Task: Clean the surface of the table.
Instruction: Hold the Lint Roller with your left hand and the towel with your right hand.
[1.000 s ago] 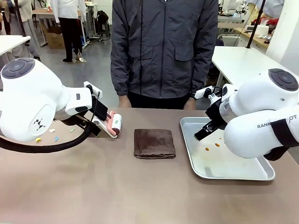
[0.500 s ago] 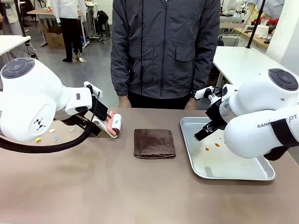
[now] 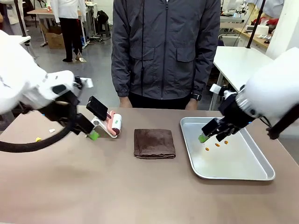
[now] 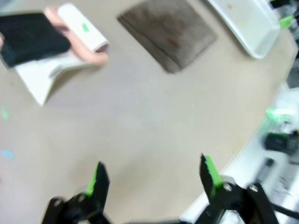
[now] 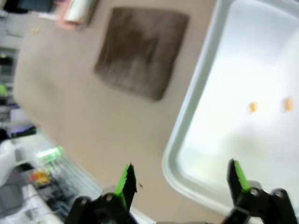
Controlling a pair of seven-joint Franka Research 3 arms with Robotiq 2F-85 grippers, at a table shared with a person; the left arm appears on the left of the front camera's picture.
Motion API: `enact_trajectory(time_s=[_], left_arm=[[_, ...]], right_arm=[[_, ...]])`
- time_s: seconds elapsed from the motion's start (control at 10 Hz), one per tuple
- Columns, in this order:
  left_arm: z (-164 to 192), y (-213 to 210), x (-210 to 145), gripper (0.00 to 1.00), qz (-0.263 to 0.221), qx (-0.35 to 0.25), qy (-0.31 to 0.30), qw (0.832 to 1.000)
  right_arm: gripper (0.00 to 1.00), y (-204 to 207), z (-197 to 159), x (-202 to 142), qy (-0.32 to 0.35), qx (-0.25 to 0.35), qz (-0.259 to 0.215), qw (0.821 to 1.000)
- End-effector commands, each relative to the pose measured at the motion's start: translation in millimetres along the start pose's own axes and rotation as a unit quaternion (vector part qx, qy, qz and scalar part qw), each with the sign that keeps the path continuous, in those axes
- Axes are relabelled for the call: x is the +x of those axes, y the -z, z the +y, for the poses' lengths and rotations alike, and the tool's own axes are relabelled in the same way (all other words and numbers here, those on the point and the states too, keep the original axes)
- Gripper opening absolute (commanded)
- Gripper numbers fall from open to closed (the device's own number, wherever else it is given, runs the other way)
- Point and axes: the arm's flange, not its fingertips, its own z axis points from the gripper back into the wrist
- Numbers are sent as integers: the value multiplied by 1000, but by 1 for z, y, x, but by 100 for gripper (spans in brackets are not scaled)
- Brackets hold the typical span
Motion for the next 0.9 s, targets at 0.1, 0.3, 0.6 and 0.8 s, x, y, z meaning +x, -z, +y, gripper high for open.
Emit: enact_trajectory(time_s=[0.1,0.3,0.6,0.8], left_arm=[[32,-45,-27,100,-20,-174,-49,983],[81,-69,-50,100,-93,-316,-108,938],[146,-84,-115,100,-220,-374,-207,877],[181,-78,-152,100,-266,-389,-275,838]], right_arm=[[100,-45,-27,-10,40,222,44,973],[100,-59,-60,-35,93,329,41,939],[100,-62,-133,-83,197,403,-24,894],[100,-73,-178,-110,248,416,-95,869]])
